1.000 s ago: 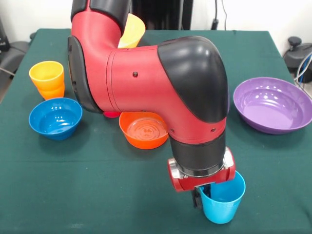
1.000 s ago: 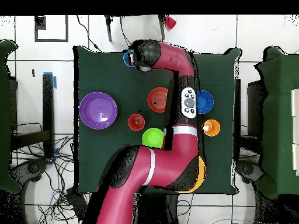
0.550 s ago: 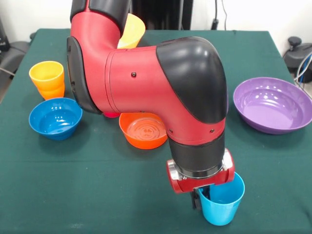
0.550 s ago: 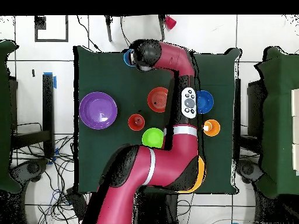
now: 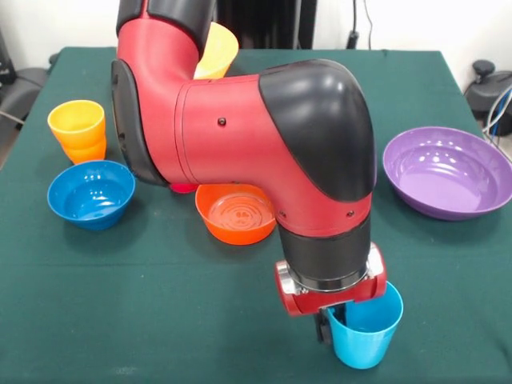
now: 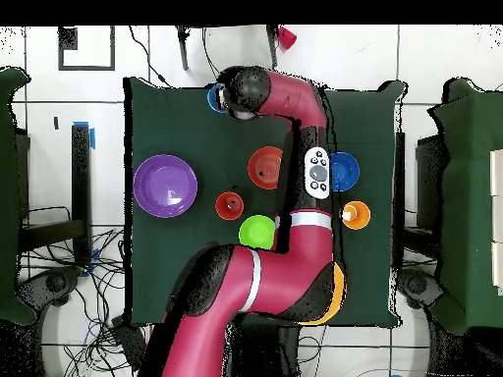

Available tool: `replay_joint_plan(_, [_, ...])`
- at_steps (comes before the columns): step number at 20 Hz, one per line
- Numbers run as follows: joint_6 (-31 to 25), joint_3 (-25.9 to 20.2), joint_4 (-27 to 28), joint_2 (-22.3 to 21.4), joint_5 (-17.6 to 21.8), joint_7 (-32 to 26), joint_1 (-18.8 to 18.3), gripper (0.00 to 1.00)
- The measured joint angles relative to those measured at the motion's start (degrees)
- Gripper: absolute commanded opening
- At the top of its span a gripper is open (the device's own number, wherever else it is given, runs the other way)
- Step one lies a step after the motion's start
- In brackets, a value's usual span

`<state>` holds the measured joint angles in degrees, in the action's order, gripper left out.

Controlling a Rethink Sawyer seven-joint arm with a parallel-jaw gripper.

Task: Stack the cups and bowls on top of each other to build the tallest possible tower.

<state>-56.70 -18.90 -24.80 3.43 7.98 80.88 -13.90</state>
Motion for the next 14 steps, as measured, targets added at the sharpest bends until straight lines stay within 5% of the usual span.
replay_joint_plan(14, [8.55,3.64,-19.77,-9.0,0.31,0.0,-0.12,0.0])
